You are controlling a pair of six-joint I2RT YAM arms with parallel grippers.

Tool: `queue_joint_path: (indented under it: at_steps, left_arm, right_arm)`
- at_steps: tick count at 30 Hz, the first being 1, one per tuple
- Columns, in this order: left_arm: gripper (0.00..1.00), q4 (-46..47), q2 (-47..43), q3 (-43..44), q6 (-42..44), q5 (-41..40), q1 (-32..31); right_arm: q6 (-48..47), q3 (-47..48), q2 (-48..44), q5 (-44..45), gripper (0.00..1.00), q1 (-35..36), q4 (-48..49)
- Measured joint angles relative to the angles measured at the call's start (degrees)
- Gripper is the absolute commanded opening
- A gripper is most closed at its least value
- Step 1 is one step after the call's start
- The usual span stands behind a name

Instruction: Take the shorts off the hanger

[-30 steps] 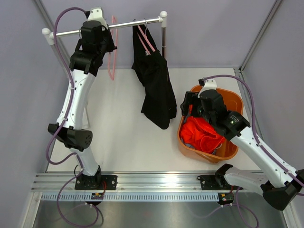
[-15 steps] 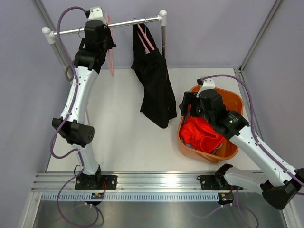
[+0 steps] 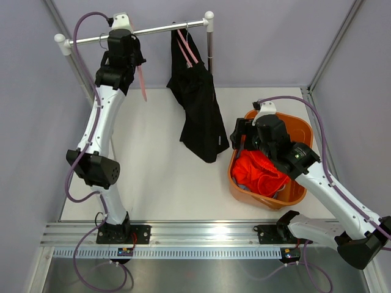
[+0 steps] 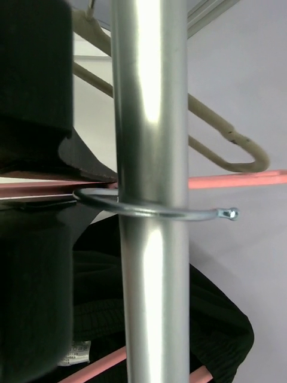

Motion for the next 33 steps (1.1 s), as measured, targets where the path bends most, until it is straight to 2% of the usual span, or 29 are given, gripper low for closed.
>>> queue_joint_path:
  at_steps: [15, 18, 24, 27, 33]
  left_arm:
    - [0.34, -0.4, -4.5, -5.3, 0.6, 0.0, 0.2]
    - [0.35, -0.4, -6.8, -7.6, 0.6, 0.0, 0.2]
    - [0.45, -0.1, -12.2, -10.9, 1.1, 0.1, -0.5]
    - [0.49, 0.1, -15.2, -12.2, 1.9, 0.0, -2.3]
    - [0.5, 0.9, -18.0, -12.3, 4.2, -0.7, -9.2]
  right_arm:
    - [0.9, -0.5, -0.9, -2.1, 0.83, 0.0, -0.1]
    - [1.0, -0.6, -1.1, -2.2, 0.83, 0.0, -0.1]
    - [1.1, -0.7, -1.4, -2.4, 0.83, 0.0, -0.1]
    - [1.1, -0.7, -1.4, -2.4, 0.83, 0.0, -0.1]
    - [1.3, -0.7, -1.4, -2.6, 0.83, 0.0, -0.5]
